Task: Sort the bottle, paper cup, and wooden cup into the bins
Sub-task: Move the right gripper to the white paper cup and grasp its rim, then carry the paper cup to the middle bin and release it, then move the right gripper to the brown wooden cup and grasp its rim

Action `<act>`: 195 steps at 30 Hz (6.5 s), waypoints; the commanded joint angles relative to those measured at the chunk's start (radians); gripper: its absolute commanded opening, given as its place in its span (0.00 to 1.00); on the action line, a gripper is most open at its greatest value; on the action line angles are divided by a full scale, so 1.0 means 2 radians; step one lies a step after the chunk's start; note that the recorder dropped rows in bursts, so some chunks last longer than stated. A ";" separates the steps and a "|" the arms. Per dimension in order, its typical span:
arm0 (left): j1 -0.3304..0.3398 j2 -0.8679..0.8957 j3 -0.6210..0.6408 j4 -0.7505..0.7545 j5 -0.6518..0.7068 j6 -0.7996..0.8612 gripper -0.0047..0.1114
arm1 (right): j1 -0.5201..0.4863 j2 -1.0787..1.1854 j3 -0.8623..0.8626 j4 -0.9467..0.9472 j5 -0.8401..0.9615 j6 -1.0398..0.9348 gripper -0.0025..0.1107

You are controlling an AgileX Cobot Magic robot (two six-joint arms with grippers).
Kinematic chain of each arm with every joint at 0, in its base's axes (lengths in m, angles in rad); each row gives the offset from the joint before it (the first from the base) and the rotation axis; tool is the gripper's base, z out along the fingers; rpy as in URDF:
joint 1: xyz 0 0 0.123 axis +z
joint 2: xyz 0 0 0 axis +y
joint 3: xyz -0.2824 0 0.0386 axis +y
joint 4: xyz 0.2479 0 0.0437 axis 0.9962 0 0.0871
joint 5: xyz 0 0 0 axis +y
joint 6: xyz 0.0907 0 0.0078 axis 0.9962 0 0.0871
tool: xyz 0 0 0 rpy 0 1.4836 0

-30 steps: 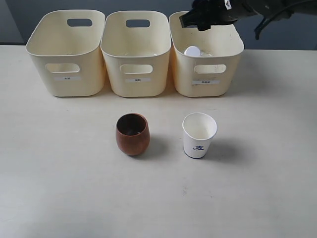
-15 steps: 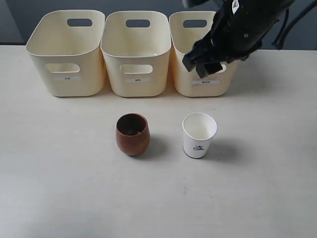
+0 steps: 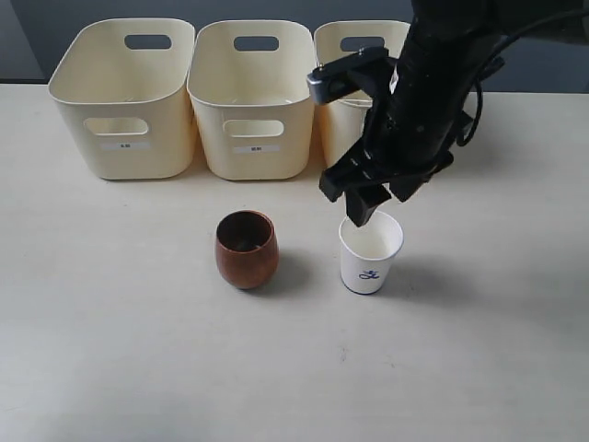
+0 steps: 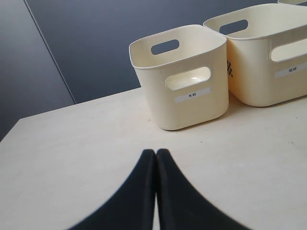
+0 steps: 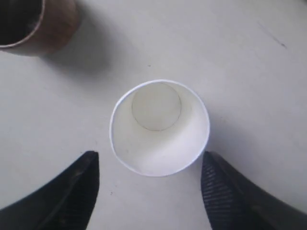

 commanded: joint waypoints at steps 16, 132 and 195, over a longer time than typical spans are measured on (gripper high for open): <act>0.002 -0.002 0.001 0.001 -0.002 -0.001 0.04 | 0.000 0.049 -0.002 -0.024 0.008 -0.003 0.54; 0.002 -0.002 0.001 0.003 -0.002 -0.001 0.04 | -0.023 0.276 -0.440 -0.088 -0.091 -0.028 0.03; 0.002 -0.002 0.001 0.003 -0.002 -0.001 0.04 | 0.125 0.158 -0.322 0.039 0.052 -0.077 0.36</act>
